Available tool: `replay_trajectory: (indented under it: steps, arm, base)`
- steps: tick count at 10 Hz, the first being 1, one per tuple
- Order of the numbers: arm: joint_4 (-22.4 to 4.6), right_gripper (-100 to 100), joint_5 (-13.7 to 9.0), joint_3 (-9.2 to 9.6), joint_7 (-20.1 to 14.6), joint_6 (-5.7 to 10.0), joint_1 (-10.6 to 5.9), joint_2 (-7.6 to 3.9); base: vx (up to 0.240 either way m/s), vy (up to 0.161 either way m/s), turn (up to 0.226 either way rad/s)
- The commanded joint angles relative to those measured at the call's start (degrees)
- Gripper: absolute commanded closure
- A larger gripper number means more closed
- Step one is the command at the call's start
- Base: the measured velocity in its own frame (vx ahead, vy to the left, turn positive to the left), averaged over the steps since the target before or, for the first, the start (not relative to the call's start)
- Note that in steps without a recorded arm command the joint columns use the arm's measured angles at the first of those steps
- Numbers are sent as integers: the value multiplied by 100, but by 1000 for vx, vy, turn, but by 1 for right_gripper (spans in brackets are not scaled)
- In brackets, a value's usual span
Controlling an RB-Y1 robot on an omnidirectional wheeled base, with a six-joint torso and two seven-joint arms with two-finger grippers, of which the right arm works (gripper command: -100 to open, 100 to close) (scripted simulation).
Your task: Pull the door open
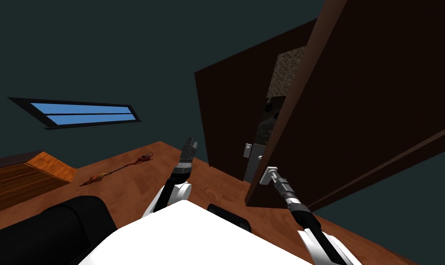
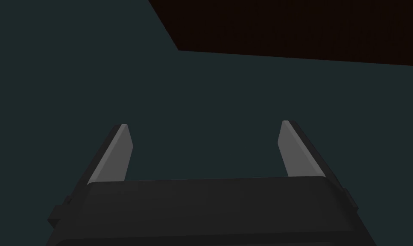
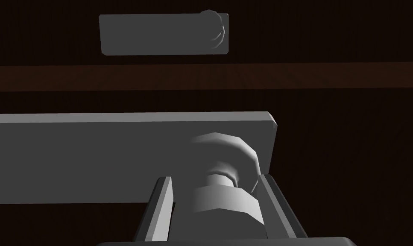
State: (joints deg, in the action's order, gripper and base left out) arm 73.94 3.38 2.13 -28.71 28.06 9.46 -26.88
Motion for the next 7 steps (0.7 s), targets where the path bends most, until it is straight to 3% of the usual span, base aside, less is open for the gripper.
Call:
replay_trajectory:
  steps: [1, 3, 7]
  arm:
    - [8, 100, 17, 68, -86, 110, 52, -80]
    - [6, 100, 33, 137, -198, 258, 114, -205]
    - [-1, 100, 80, 344, -529, 695, 297, -579]
  base:
    - [-148, -133, 190]
    - [-148, -148, 152]
    - [-214, -160, 200]
